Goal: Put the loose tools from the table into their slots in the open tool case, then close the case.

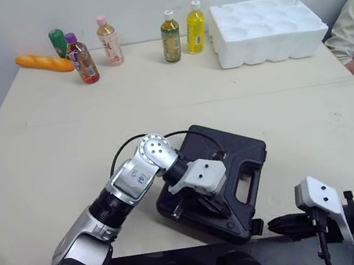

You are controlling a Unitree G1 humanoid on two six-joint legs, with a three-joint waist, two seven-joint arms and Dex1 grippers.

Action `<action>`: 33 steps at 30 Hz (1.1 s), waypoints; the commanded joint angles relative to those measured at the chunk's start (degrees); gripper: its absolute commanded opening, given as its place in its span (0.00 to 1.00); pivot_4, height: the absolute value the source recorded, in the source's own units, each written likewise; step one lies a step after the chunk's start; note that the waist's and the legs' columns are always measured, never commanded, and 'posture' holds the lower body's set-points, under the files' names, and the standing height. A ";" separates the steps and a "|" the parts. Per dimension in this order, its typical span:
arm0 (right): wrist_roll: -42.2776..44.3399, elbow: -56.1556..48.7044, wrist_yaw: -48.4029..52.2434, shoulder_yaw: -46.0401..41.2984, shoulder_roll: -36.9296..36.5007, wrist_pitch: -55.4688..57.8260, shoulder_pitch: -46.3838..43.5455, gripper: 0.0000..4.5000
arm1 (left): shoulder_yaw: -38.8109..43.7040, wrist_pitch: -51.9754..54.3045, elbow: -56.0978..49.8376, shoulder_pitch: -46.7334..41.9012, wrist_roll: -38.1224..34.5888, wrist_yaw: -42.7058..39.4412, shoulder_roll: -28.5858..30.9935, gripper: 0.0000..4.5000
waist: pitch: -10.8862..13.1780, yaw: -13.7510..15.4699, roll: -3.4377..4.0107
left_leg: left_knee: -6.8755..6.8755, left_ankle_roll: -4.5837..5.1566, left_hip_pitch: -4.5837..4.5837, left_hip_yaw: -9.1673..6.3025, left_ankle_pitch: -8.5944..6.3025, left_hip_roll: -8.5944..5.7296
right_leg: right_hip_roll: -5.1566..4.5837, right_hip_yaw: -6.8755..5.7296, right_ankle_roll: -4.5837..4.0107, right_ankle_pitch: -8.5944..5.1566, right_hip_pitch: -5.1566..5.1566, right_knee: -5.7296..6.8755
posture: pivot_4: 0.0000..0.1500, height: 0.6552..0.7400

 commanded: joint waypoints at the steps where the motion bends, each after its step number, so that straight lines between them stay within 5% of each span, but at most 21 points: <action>1: 0.49 -1.13 -1.92 2.33 0.33 0.69 -1.61 0.02 | -2.90 -2.45 -0.62 0.85 3.64 0.49 0.54 0.01 | 0.00 -0.04 0.00 | 0.00 0.00 0.00 0.00 0.00 0.00 | 0.00 0.00 0.00 0.00 0.00 0.00 | 1.00 1.00; 13: 0.55 -0.29 -6.25 8.55 1.37 1.50 -4.76 0.02 | -7.91 -17.63 10.79 0.05 13.56 2.99 1.50 0.01 | -0.27 -0.05 -0.25 | 0.00 0.08 0.20 -0.03 -0.04 0.01 | -0.02 -0.01 0.02 0.01 0.21 -0.08 | 1.00 1.00; 33: 9.89 -2.88 -7.30 4.16 2.39 4.50 -8.74 0.02 | -7.74 -15.96 9.30 0.59 11.97 2.94 0.38 0.01 | -0.44 -0.24 -0.27 | -0.69 0.26 1.04 -0.05 -0.14 0.02 | -0.08 -0.03 0.05 0.04 1.08 -0.65 | 1.00 1.00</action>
